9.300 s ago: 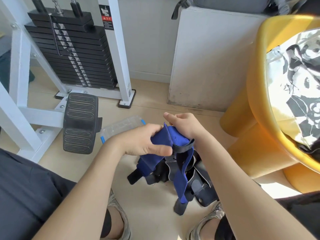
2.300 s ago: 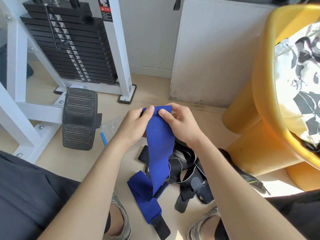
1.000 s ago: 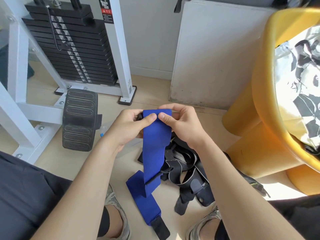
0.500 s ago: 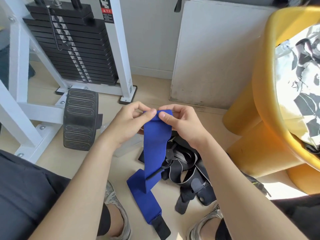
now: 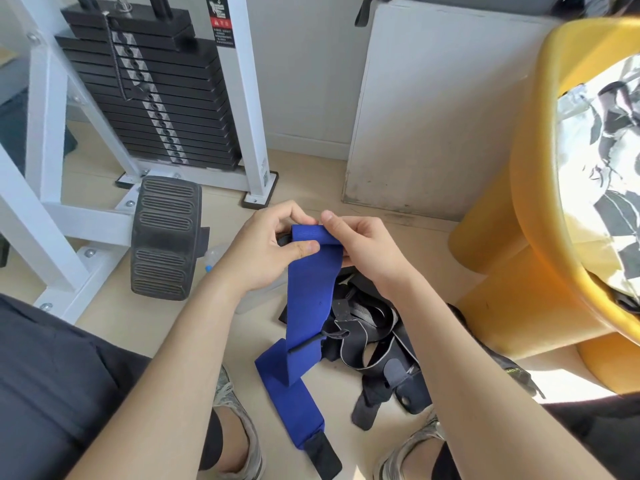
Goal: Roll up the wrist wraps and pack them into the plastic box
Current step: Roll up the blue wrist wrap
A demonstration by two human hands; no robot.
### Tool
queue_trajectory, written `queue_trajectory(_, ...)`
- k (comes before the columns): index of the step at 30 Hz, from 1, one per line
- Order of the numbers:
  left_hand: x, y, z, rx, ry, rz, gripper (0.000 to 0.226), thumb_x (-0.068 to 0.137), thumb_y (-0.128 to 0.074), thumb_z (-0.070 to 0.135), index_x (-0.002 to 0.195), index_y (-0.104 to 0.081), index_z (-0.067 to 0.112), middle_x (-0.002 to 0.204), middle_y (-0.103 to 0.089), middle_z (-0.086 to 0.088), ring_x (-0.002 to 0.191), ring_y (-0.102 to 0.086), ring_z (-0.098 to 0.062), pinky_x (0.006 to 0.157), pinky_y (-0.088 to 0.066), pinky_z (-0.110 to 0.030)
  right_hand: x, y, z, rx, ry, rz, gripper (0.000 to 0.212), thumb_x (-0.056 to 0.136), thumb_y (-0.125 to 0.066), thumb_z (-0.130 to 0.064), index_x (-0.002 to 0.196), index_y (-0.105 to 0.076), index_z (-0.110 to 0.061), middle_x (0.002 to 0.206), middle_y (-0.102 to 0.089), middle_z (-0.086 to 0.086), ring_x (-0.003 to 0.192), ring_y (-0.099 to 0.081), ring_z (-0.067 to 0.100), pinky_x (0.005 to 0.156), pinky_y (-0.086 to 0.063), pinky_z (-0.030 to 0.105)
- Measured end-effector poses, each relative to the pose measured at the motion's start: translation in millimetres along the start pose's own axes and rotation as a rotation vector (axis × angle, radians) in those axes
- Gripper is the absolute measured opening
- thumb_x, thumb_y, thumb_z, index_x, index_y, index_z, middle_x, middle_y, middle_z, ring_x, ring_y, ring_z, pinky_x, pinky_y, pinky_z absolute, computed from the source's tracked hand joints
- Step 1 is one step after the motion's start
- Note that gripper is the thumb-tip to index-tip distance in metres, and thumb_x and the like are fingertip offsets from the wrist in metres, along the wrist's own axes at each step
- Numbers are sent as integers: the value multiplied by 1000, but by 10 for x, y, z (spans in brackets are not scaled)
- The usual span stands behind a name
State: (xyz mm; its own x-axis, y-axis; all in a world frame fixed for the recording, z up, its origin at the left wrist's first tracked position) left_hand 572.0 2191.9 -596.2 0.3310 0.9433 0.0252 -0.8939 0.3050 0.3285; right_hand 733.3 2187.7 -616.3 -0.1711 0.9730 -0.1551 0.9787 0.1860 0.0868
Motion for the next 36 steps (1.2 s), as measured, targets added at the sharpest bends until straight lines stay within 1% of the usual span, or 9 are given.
queue_trajectory(3,-13,10,16,-23,-4,19,28,95,-83,8,110,-70,28,108,-83,7,96,-76,-9,89,-58,-26,2,62,-49,46,30,29,30,102,-74,-40,104,-82,-12,102,-82,16,87,-77,24,84,-62,51)
queue_trajectory(7,-19,-3,-55,17,101,-62,28,95,-83,19,116,-72,34,104,-83,4,94,-77,-16,89,-62,-41,-24,88,-62,97,68,76,21,95,-85,-27,109,-79,-12,95,-84,7,81,-79,19,69,-58,26)
queue_trajectory(10,-59,-12,-133,-17,174,-138,15,94,-75,40,106,-79,32,102,-83,0,97,-79,-18,90,-63,-46,-60,30,-45,119,72,46,29,92,-88,-19,117,-74,-14,97,-84,11,86,-82,27,75,-64,34)
queue_trajectory(13,-59,28,-43,-29,88,-106,10,98,-81,30,108,-78,31,107,-83,-1,104,-78,-26,93,-64,-54,-67,-7,-80,190,111,6,38,88,-89,-13,118,-65,-16,92,-79,9,83,-75,29,80,-60,41)
queue_trajectory(16,-40,-5,55,38,-14,-71,28,93,-87,17,108,-72,36,112,-81,10,98,-75,-15,85,-58,-36,-33,-5,-105,117,106,47,21,91,-72,-33,108,-70,-20,94,-71,-2,91,-65,17,88,-50,34)
queue_trajectory(22,-43,75,98,127,-86,61,34,86,-92,11,98,-67,31,98,-75,19,74,-63,0,67,-48,-13,-34,-154,-16,-102,35,-57,70,99,-54,-76,110,-79,-11,94,-71,12,89,-64,27,94,-56,62)
queue_trajectory(26,-58,142,85,81,-62,131,36,88,-87,8,101,-68,35,99,-76,10,71,-61,-30,67,-55,-47,-14,-118,-104,-11,111,7,37,103,-69,-51,109,-78,-15,103,-79,16,89,-71,20,81,-57,45)
queue_trajectory(31,-57,70,-11,-40,89,30,34,88,-76,19,117,-66,34,105,-76,2,90,-69,-15,83,-56,-47,-10,-93,-146,39,172,52,21,100,-79,-27,116,-76,-14,103,-82,4,89,-75,14,76,-59,25)
queue_trajectory(36,-90,27,-51,-72,126,-59,27,98,-77,33,123,-70,27,114,-77,-9,110,-75,-32,92,-63,-59,-51,-39,-168,107,172,53,24,93,-88,-21,115,-79,-25,104,-83,5,87,-77,17,78,-64,34)
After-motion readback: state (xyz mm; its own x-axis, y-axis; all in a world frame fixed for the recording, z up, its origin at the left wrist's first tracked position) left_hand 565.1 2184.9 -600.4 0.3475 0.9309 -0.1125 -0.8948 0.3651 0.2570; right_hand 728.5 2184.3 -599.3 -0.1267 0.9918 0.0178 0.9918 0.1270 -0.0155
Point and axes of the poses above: each hand's wrist, its own x-axis towards the middle knuckle, its own y-axis out of the back of the hand, z = x × y, the point moved 10 cm from there along x, towards the middle knuckle
